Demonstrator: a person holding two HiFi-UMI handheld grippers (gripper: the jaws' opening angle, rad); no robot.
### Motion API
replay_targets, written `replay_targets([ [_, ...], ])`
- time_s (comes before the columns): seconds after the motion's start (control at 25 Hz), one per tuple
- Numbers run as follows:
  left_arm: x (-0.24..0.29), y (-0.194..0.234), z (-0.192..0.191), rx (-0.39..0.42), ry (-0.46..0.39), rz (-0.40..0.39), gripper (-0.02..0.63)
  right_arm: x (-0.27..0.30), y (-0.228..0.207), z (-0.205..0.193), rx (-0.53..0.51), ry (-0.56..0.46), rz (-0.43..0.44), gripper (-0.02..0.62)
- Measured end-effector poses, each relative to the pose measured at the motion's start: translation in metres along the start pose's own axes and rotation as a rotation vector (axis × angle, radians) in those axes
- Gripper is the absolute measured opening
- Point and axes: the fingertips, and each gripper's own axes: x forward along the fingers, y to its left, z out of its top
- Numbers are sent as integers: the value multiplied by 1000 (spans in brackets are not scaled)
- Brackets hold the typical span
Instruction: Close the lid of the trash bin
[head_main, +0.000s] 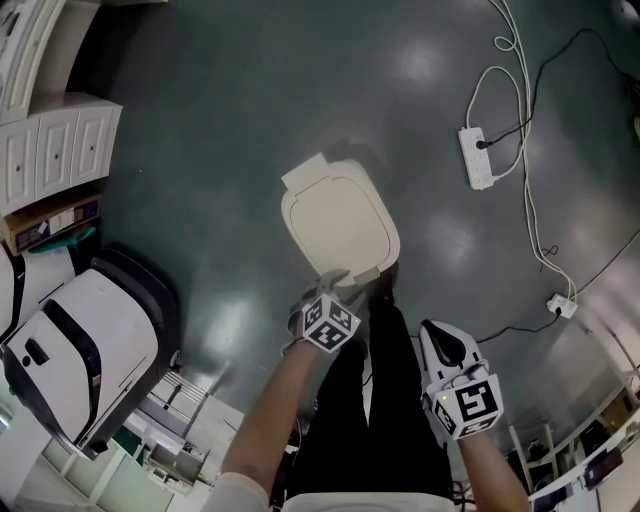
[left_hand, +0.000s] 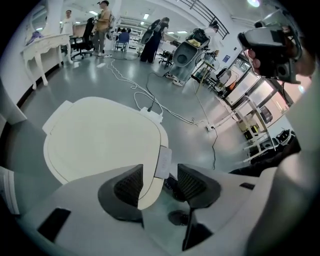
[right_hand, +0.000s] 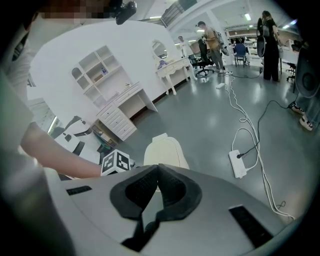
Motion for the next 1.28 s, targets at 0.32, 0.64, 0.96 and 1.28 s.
replay_targets([
  [0.32,-90,-22,12,-4,-143,38,168,-34,48,19,-82,-50,-40,12],
  [0.64,-233,-75,5,-21,-305,87,98,-101,141,42,-177,-104,-77,12],
  [0.96,-378,-134,-6,-45,-464,124,52,-184,227,69,-236,-188,-109,12],
  [1.28,-496,-201,-9,-11,-615,147,15,-273,298,67,-254,-251,-112,12],
])
